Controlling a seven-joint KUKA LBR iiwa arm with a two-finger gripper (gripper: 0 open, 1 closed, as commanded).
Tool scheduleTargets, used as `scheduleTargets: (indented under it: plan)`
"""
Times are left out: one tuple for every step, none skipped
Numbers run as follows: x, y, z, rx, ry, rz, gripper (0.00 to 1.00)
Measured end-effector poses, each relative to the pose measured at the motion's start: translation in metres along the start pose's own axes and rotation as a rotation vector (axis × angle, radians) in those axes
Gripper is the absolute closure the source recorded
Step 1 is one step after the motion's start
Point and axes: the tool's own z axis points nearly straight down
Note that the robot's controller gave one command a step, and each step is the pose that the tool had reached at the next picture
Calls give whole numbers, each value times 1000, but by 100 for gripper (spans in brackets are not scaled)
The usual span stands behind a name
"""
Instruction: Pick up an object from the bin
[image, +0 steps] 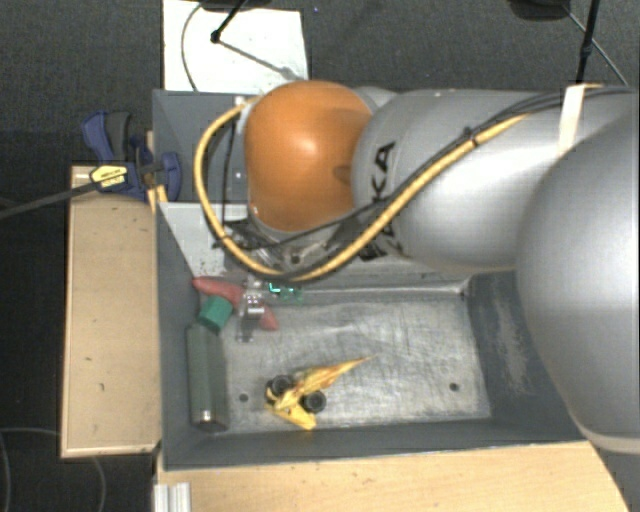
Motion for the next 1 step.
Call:
scheduleTargets:
  plan:
    - [-2, -1, -5, -2, -8, 6, 0]
